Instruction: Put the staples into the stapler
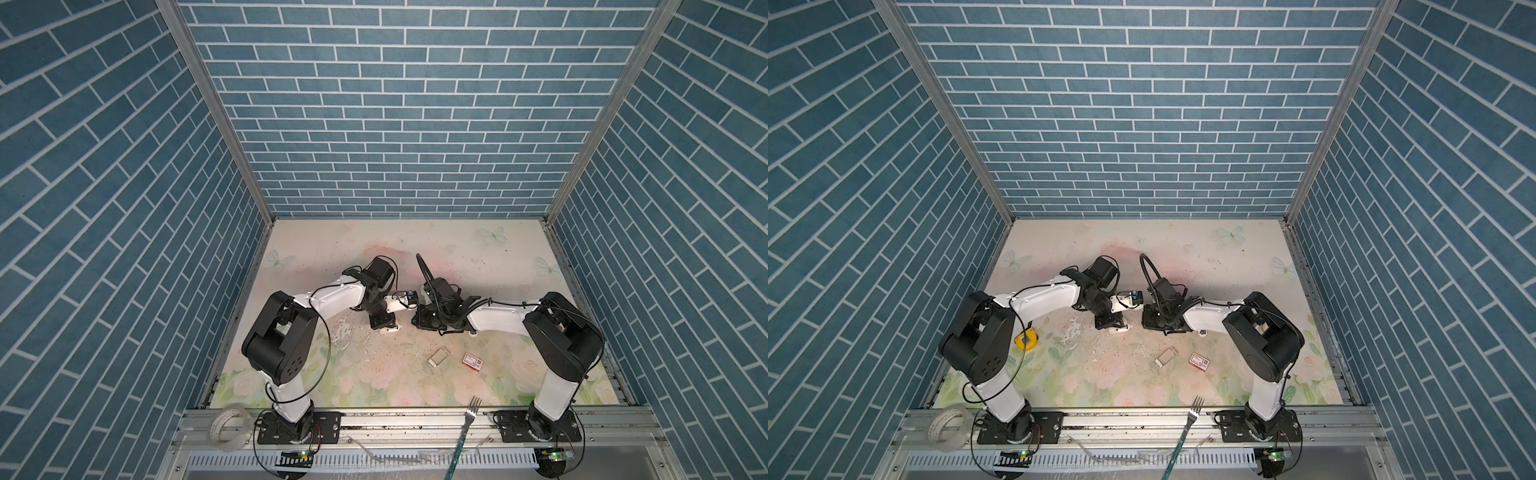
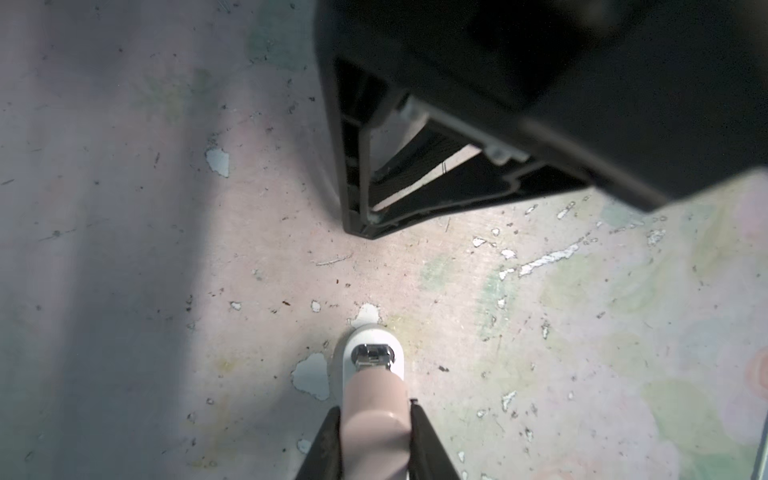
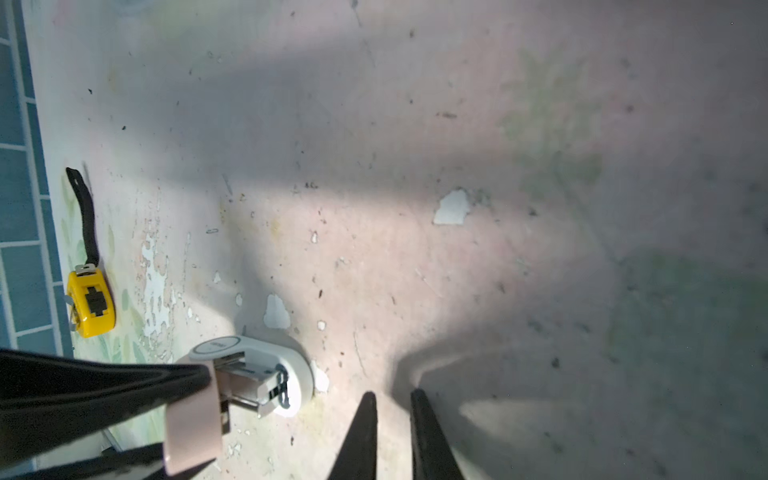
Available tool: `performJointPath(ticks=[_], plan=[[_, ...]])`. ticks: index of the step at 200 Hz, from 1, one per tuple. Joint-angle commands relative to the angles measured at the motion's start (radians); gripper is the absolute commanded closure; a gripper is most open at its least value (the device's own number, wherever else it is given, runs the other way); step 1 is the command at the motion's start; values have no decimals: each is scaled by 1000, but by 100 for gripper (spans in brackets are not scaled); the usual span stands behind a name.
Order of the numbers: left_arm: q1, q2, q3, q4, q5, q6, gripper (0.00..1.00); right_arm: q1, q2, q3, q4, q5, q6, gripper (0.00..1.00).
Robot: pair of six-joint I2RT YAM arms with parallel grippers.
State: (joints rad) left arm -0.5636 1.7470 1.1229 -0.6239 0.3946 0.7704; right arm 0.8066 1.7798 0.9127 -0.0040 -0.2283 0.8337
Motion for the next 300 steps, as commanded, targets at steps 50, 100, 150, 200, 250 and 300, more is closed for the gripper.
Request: performJointPath(ticks=[50,100,150,200,250,300], plan=[[-10,43,37,-47,-32,-7,85,-7,-103,-17,-139,81,6,83],[-17,82,69,-84,-57,-2,92,-8,-195,-35,-193,117,1,83],[-42,123,89,-102,-141,2,97,-9,-305,-87,-233,134,7,83],[-71,160,93,-107,-230,4,100,-10,-380,-135,-254,176,13,83],[-97,205,104,-120,-326,10,100,-9,-423,-168,-257,185,16,84],[-115,235,112,-135,-371,1,100,-9,-455,-187,-264,194,15,84]])
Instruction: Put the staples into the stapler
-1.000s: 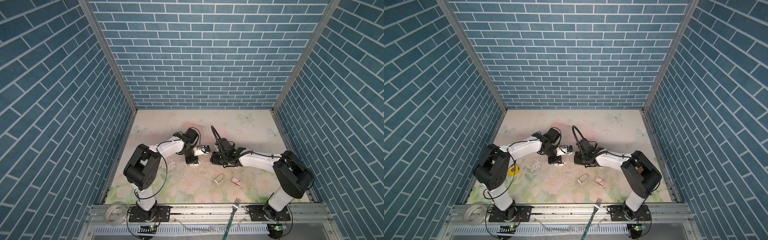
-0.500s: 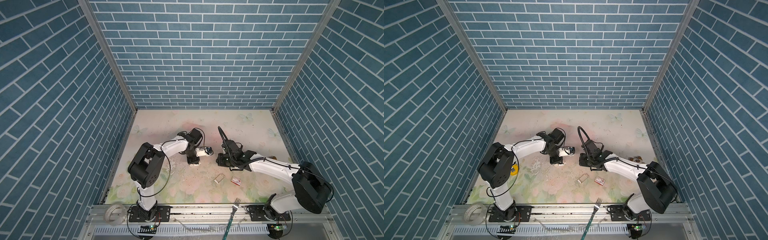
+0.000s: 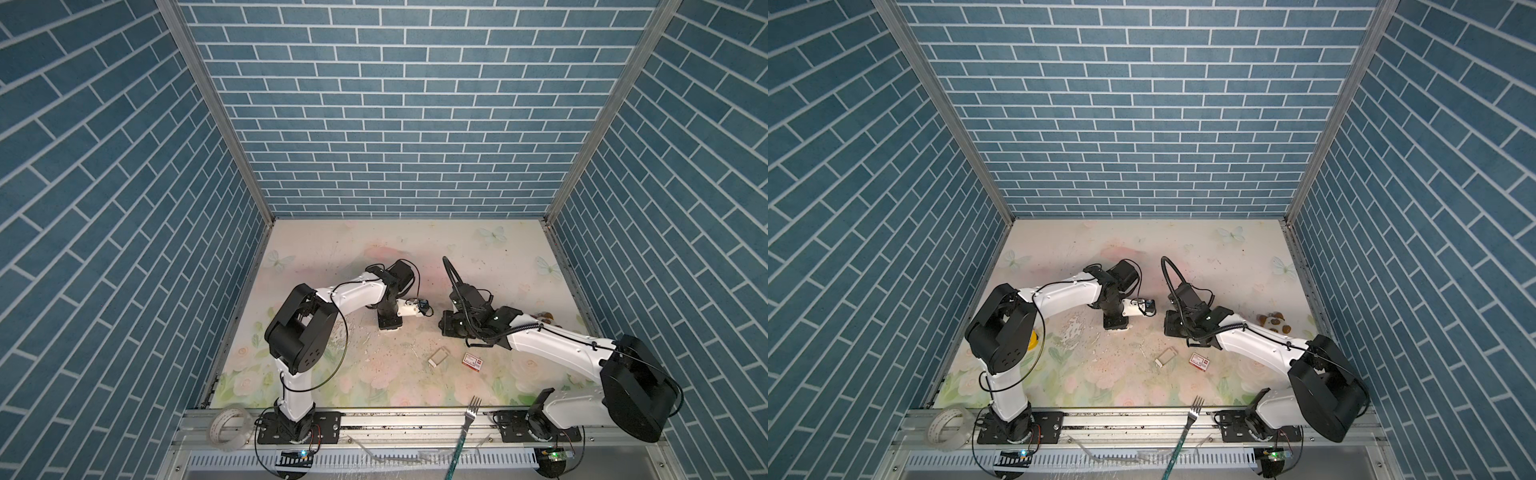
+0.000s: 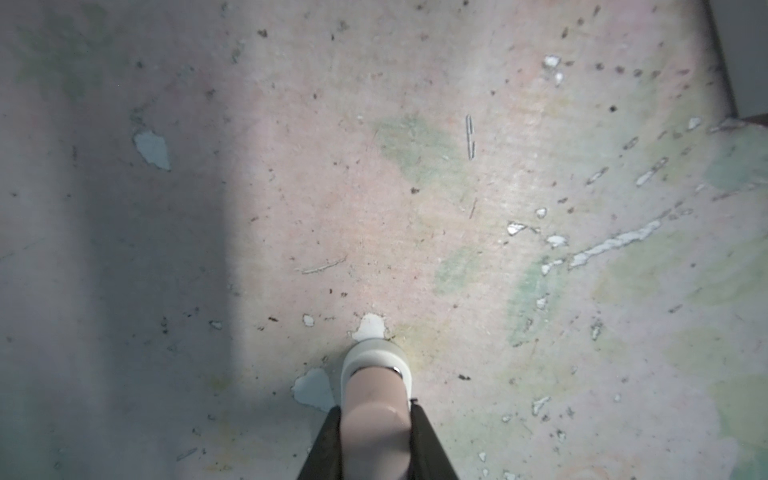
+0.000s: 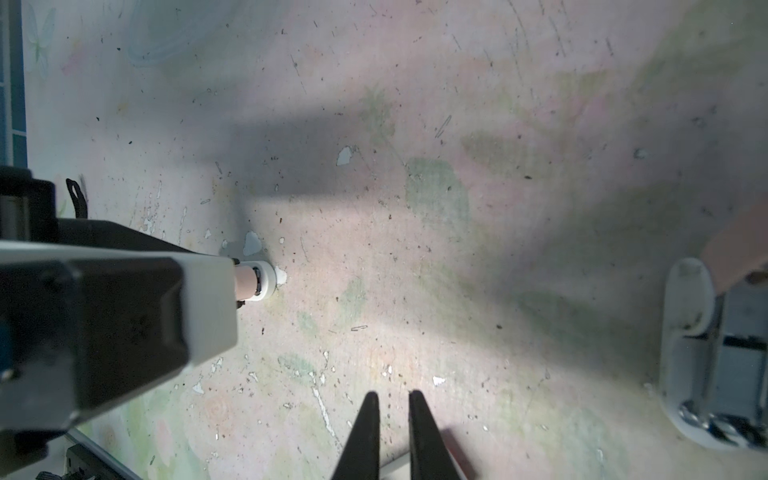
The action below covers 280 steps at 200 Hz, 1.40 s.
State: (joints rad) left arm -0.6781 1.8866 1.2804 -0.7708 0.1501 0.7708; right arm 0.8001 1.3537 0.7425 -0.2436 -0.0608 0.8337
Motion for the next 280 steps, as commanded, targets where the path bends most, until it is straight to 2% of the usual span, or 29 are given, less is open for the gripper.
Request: performJointPath(ticks=[1,26,89,164,280], plan=[[-1,97,-46,12,-128,1,100,-3,-29,-17,-24,27,15,84],[-18,141,-31,-14,-172,1,100,-2,-42,-34,-15,27,19,84],[-43,170,-28,-14,-186,-17,100,-2,-73,-67,-12,37,28,84],[-39,73,-9,-19,-152,-38,100,-2,-97,-72,-27,52,34,84],[-38,-23,-24,-16,-150,-53,91,-2,-116,-75,-50,66,37,83]])
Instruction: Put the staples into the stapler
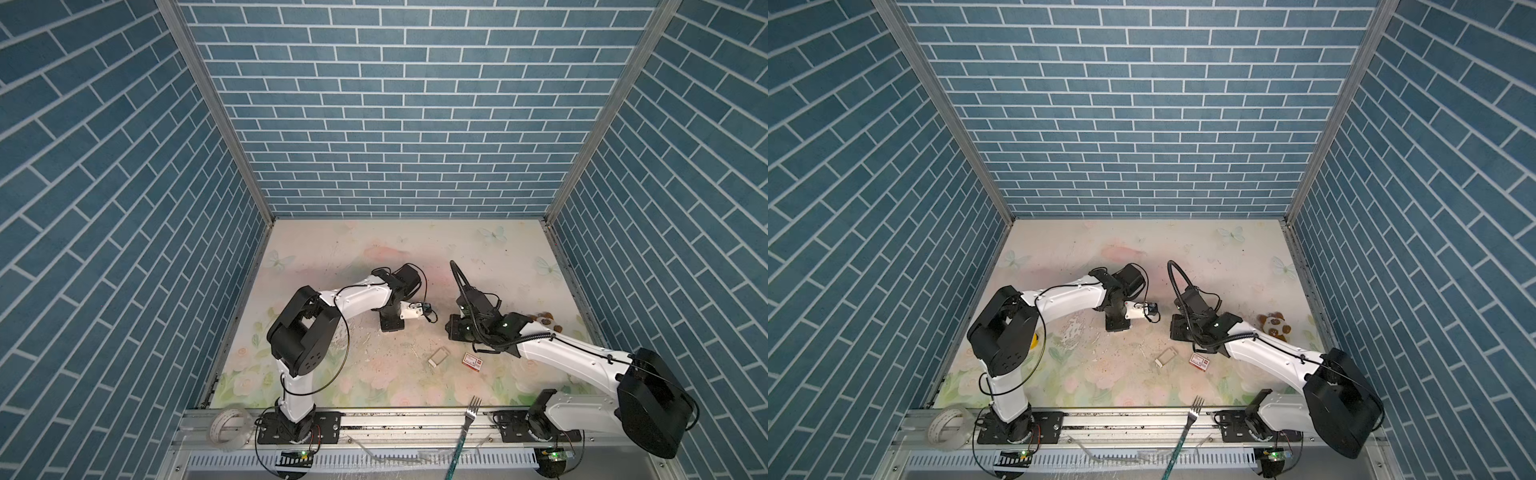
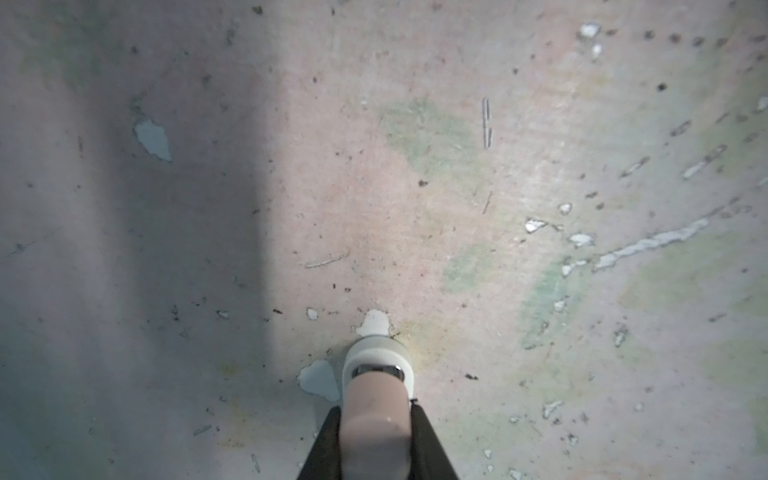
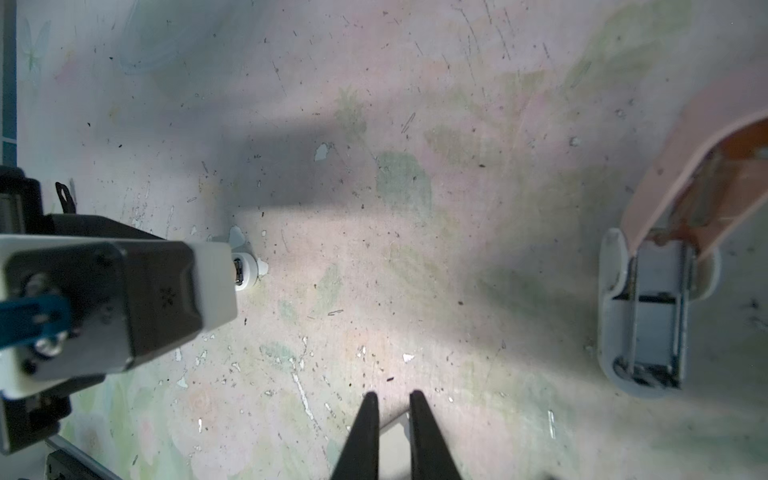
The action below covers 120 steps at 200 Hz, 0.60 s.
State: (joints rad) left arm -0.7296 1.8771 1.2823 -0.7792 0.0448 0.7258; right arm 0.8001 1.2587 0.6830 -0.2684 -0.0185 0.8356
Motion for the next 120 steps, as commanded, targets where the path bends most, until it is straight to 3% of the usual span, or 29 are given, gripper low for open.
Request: performJointPath(ticks=[1,120], plan=[[13,-13,-26,-7,-45,-9,91,-2,-21,-16,-25,24,36,83],[16,-44,-35,-5,-46,-9,76,-3,-30,-20,-32,28,39,82]])
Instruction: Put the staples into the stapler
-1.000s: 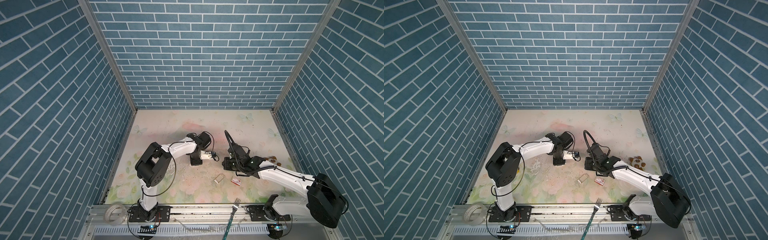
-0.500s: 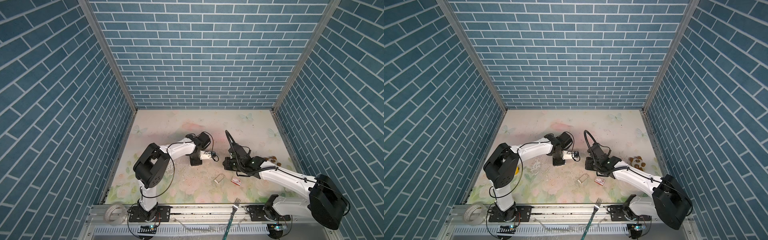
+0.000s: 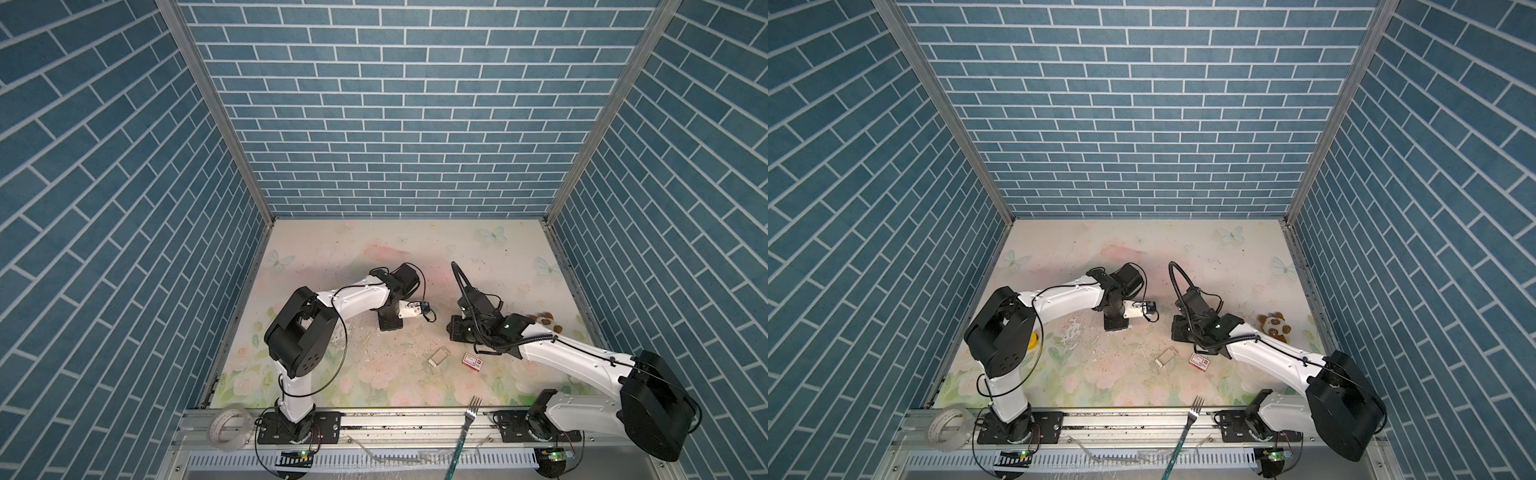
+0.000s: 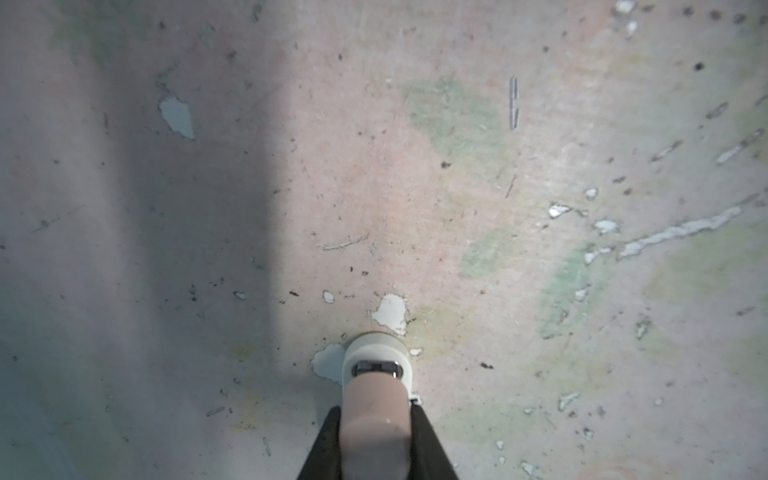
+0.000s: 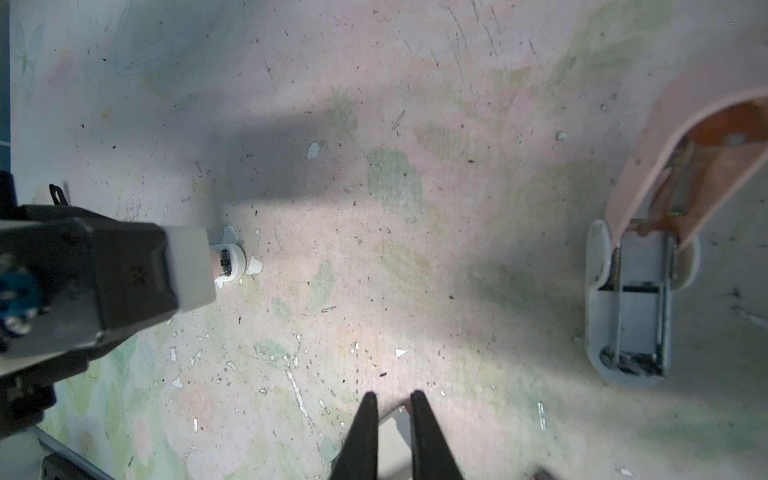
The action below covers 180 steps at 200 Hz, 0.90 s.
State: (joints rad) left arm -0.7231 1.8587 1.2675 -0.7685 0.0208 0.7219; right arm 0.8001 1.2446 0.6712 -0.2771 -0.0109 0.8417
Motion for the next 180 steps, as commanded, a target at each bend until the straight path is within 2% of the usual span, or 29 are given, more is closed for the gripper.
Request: performJointPath(ticks=[1,116,138,159,180], plan=[[10,-25,-21,-16,-22,-6,76,-3,-16,-8,-24,20,33,82],[14,-44,-25,-12,-24,-9,62,-2,-53,-16,-47,39,33,82],[14,-59,-31,-16,-9,-6,57,-2,-57,-19,-51,40,33,81],[16,-73,-34,-18,6,-1,55,-2,-56,-14,-57,42,30,79],[17,-83,-36,-28,17,1,51,-3,-65,-11,-72,56,28,70]])
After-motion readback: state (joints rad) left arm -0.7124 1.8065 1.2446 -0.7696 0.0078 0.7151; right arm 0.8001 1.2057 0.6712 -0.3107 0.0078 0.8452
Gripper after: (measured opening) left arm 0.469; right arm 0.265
